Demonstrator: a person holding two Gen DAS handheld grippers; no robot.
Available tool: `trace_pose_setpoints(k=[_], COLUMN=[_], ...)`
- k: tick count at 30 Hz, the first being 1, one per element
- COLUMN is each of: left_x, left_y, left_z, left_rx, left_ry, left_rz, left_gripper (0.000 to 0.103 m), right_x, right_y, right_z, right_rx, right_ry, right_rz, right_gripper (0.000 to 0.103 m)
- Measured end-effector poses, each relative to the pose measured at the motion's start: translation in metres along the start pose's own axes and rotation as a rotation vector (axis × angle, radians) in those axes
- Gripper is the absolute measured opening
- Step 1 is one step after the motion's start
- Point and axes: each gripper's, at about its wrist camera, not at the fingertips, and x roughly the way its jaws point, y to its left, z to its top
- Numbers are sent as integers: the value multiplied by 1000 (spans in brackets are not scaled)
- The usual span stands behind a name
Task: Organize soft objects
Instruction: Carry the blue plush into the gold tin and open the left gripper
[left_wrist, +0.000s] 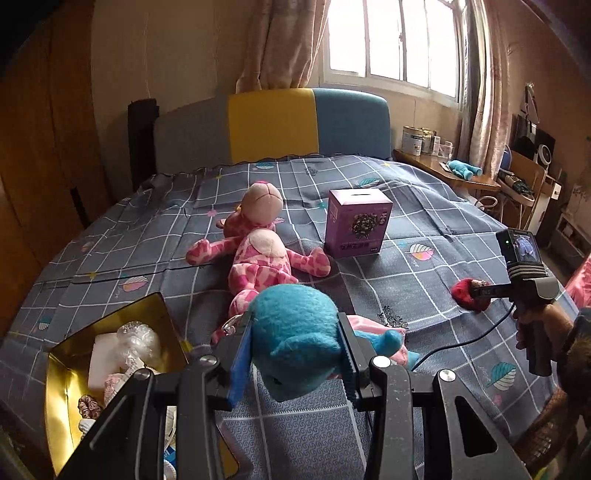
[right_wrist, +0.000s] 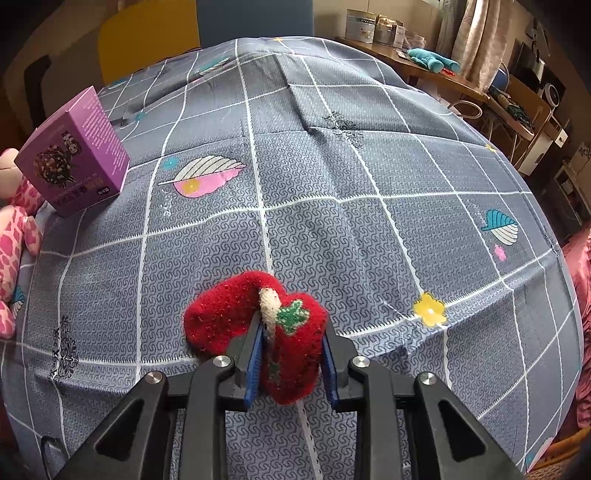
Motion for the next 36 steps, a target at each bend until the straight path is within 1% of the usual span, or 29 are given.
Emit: trace_pose_setpoints(k=[9, 12, 20, 36], left_x=[-11, -15, -30, -67], left_y=[7, 13, 46, 146], left_z=[-8, -11, -16, -40], left_rx=[-1, -9, -64, -227], left_ry=[1, 1, -13, -40], left_rz=[31, 51, 150, 390], left_gripper=[42, 42, 42, 42], right_x=[3, 3, 2, 1], right_y=[-1, 0, 6, 13], right_z=[0, -1, -2, -5], right_rx=[0, -13, -51, -94], right_ry=[4, 1, -13, -26], right_rz=[7, -4, -34, -67], right_gripper=[27, 27, 26, 26])
